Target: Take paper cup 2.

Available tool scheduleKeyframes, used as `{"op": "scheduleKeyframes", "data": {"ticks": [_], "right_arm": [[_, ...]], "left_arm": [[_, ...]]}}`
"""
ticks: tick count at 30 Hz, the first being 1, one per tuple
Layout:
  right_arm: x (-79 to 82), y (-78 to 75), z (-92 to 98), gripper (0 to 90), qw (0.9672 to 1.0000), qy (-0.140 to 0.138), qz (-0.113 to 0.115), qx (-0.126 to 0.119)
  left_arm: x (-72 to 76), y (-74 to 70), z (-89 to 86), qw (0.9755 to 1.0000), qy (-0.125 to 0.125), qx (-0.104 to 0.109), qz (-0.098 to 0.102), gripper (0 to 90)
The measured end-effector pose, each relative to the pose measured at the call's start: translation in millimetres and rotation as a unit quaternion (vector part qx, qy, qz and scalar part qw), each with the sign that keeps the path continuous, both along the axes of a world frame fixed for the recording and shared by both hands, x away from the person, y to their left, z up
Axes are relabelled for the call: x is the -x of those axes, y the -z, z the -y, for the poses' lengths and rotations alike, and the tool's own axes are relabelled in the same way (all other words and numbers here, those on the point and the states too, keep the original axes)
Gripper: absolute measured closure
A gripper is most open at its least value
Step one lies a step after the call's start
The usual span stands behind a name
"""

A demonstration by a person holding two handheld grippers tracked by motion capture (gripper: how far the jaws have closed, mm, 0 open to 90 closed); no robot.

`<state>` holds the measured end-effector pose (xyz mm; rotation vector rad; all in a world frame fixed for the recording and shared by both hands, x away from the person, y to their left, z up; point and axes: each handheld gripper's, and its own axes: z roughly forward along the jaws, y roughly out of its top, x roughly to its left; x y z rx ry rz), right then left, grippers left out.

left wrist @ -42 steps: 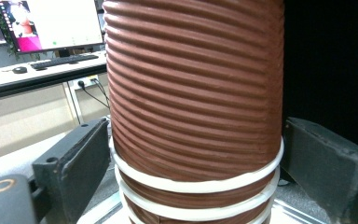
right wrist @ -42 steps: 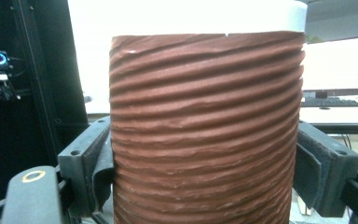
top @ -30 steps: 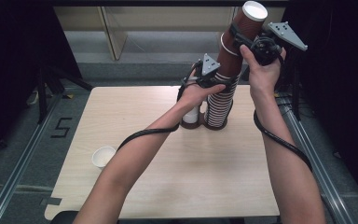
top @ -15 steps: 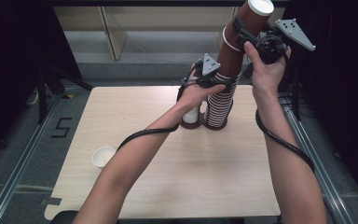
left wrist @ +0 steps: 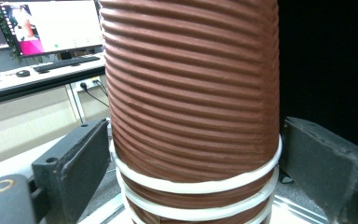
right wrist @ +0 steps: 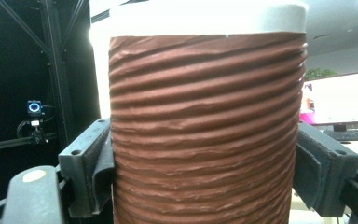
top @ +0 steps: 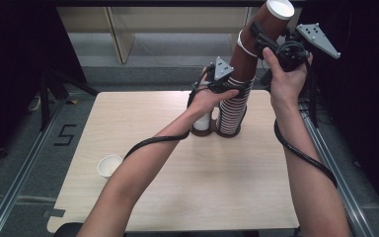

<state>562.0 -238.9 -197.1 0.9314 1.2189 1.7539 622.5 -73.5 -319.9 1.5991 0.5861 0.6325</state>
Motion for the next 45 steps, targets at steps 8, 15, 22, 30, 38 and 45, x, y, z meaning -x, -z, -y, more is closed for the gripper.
{"op": "scheduleKeyframes", "data": {"ticks": [8, 15, 22, 30, 38, 45], "right_arm": [[13.6, 3.7, 5.5, 19.0, 0.9999, -0.011, 0.002, -0.005], [27.5, 8.3, 8.4, 19.0, 0.9998, -0.009, 0.006, 0.017], [42.3, 18.1, 11.8, 19.0, 0.9991, -0.011, 0.004, 0.040], [58.2, 33.8, 10.3, 19.0, 0.9975, -0.021, -0.006, 0.066], [68.6, 58.3, 4.4, 19.0, 0.9944, -0.038, -0.032, 0.093], [72.4, 92.5, -2.2, 18.9, 0.9883, -0.047, -0.059, 0.133]], "left_arm": [[10.9, -3.7, -10.1, 0.9996, -0.006, -0.022, 0.014, 5.8], [37.8, -4.3, -32.3, 0.9988, 0.002, -0.044, 0.021, 4.5], [67.4, 2.6, -65.5, 0.9969, 0.007, -0.077, 0.017, 4.3], [106.8, 8.7, -94.7, 0.9944, 0.024, -0.101, 0.020, 4.3], [132.3, 17.5, -116.7, 0.9904, 0.027, -0.135, 0.016, 4.4], [145.6, 23.6, -132.9, 0.9864, 0.026, -0.162, 0.010, 4.6]]}}
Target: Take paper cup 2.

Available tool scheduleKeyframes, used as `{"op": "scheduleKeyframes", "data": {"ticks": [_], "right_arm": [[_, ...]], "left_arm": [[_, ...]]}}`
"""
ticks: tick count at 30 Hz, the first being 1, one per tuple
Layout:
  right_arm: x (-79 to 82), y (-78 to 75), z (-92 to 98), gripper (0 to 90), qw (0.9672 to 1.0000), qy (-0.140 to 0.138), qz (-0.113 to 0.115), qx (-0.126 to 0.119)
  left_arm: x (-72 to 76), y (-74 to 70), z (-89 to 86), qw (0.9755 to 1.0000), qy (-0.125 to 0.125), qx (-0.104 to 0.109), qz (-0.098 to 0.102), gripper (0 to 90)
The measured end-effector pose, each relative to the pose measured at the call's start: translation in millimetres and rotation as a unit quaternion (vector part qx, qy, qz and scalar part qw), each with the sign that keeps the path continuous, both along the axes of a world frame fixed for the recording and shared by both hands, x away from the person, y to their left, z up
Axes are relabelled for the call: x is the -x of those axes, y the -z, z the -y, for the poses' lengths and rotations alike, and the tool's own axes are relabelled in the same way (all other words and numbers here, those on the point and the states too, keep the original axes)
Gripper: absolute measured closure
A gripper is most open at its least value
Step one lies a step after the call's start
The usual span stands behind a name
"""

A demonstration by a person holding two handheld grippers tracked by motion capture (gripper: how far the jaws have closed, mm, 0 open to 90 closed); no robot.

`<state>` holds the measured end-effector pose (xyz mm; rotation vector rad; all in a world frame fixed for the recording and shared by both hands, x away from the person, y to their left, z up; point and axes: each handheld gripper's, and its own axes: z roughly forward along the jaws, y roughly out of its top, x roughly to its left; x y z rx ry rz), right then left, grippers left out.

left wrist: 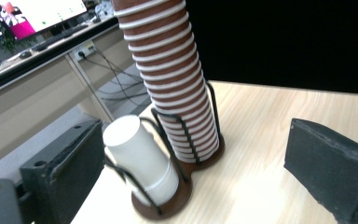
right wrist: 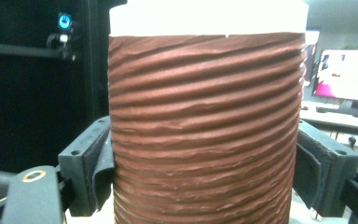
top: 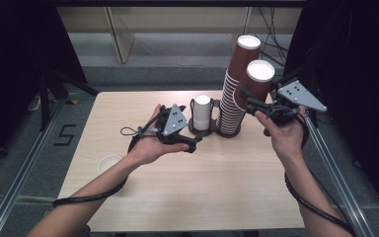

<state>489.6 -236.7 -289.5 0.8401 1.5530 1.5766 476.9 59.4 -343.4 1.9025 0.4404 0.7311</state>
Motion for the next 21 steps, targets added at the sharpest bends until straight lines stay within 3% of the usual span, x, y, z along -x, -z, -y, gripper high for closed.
{"op": "scheduleKeyframes", "data": {"ticks": [11, 14, 15, 21], "right_arm": [[2.8, 49.5, -12.5, 18.7, 0.9981, -0.024, -0.055, 0.015], [4.8, 61.0, -16.8, 18.7, 0.9965, -0.028, -0.072, 0.031], [4.0, 64.5, -17.6, 18.6, 0.9967, -0.029, -0.067, 0.036], [5.3, 83.3, -23.5, 18.6, 0.9953, -0.037, -0.083, 0.036]], "left_arm": [[15.7, 7.6, -23.1, 0.9997, -0.009, -0.024, -0.005, 4.7], [19.7, 10.5, -29.8, 0.9995, -0.008, -0.031, -0.007, 4.7], [21.0, 12.0, -32.4, 0.9995, -0.010, -0.030, -0.009, 4.7], [28.0, 23.5, -42.0, 0.9995, -0.014, -0.014, -0.023, 4.9]]}}
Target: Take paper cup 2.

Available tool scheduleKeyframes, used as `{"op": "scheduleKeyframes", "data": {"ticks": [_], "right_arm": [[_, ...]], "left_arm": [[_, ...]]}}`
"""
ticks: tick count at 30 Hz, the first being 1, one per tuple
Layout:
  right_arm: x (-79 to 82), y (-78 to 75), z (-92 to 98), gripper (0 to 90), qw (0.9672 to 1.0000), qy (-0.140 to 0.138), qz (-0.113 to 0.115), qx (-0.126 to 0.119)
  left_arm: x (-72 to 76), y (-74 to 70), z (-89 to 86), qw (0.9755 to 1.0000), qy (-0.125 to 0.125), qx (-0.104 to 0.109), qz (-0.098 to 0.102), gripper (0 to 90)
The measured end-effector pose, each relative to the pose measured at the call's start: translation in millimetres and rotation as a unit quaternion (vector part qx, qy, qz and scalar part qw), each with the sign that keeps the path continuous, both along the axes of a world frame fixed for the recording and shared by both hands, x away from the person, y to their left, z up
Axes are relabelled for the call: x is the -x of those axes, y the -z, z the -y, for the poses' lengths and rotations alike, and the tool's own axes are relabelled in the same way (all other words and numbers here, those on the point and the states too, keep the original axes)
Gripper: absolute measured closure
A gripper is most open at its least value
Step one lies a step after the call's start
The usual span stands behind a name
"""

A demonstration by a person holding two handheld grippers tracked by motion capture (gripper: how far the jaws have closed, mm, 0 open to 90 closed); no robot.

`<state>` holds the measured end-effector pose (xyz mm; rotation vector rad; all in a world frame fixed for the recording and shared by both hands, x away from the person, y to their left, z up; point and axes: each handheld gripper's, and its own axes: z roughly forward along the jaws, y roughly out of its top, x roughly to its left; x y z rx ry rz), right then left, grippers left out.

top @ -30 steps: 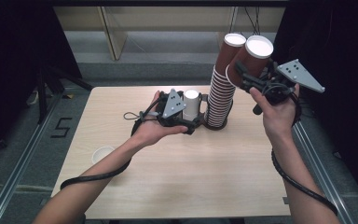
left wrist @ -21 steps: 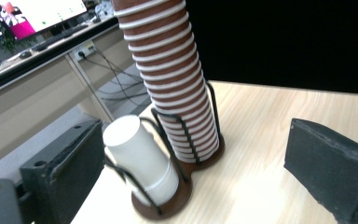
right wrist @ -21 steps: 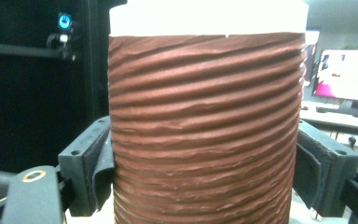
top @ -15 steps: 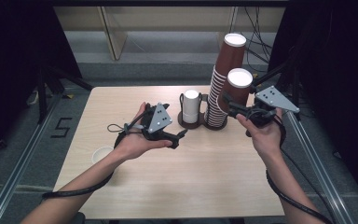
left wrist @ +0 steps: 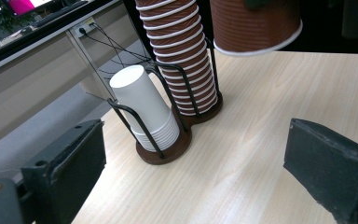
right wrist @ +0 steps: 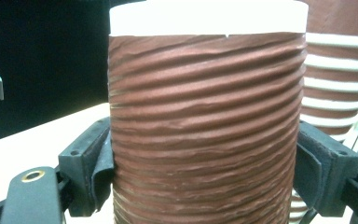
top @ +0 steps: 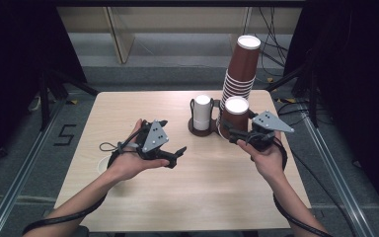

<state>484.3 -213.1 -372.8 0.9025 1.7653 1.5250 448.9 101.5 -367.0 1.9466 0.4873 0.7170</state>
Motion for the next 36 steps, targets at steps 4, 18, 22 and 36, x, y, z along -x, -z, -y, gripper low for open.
{"op": "scheduleKeyframes", "data": {"ticks": [4, 18, 22, 36], "right_arm": [[1.4, 12.6, -2.9, 18.6, 0.9989, -0.009, -0.033, -0.030], [0.5, 52.3, -1.5, 18.2, 0.9665, -0.023, -0.170, -0.190], [1.6, 62.1, 1.6, 18.1, 0.9450, -0.033, -0.216, -0.243], [5.4, 79.3, -5.4, 18.0, 0.9171, -0.047, -0.269, -0.291]], "left_arm": [[2.5, 9.8, 5.5, 0.9999, 0.010, 0.011, -0.008, 5.0], [-1.2, 49.3, 45.0, 0.9950, 0.076, 0.053, -0.038, 3.1], [-5.9, 58.6, 49.6, 0.9925, 0.092, 0.066, -0.045, 2.7], [-15.9, 76.9, 64.9, 0.9897, 0.097, 0.079, -0.070, 1.5]]}}
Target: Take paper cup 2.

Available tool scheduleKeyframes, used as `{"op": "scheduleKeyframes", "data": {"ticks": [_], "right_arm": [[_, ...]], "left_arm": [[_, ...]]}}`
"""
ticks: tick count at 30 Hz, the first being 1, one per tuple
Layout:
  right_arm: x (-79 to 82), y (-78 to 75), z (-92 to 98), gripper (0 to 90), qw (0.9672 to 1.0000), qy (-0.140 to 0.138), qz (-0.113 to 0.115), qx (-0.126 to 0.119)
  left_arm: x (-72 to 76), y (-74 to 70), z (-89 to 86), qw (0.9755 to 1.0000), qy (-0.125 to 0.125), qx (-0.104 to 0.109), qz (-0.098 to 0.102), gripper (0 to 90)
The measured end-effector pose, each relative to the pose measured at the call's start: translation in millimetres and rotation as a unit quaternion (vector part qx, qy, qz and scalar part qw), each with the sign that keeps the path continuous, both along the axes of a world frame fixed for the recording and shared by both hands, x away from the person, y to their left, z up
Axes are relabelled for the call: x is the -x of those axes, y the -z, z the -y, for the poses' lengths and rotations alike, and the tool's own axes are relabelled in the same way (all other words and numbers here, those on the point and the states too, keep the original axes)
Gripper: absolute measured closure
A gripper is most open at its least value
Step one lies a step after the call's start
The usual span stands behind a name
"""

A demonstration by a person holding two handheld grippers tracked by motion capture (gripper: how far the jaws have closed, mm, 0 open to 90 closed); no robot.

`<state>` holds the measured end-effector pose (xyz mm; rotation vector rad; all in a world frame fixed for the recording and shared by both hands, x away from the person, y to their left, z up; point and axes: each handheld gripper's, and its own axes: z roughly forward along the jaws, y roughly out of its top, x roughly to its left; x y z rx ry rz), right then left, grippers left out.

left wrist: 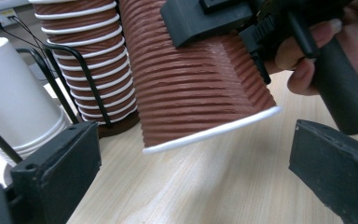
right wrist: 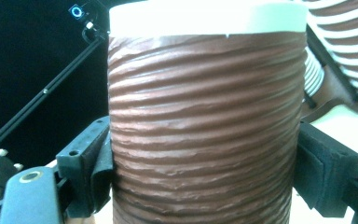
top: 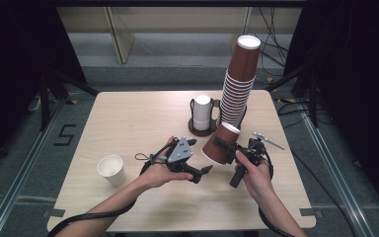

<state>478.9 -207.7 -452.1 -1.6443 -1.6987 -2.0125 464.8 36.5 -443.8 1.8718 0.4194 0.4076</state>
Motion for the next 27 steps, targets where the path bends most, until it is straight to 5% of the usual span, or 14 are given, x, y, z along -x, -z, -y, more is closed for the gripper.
{"op": "scheduleKeyframes", "data": {"ticks": [3, 13, 27], "right_arm": [[2.4, -1.0, -2.6, 18.0, 0.9998, 0.002, -0.017, -0.014], [3.8, 2.2, -5.0, 18.1, 0.9999, 0.001, -0.009, -0.009], [7.3, 6.6, -13.2, 18.1, 0.9998, -0.007, -0.015, -0.010]], "left_arm": [[-0.2, 2.1, 4.2, 1.0000, 0.003, 0.000, -0.006, 1.1], [-2.0, 4.9, 12.9, 0.9994, 0.011, 0.017, -0.027, 0.0], [-7.4, 10.3, 23.1, 0.9993, 0.003, 0.011, -0.037, 0.0]]}}
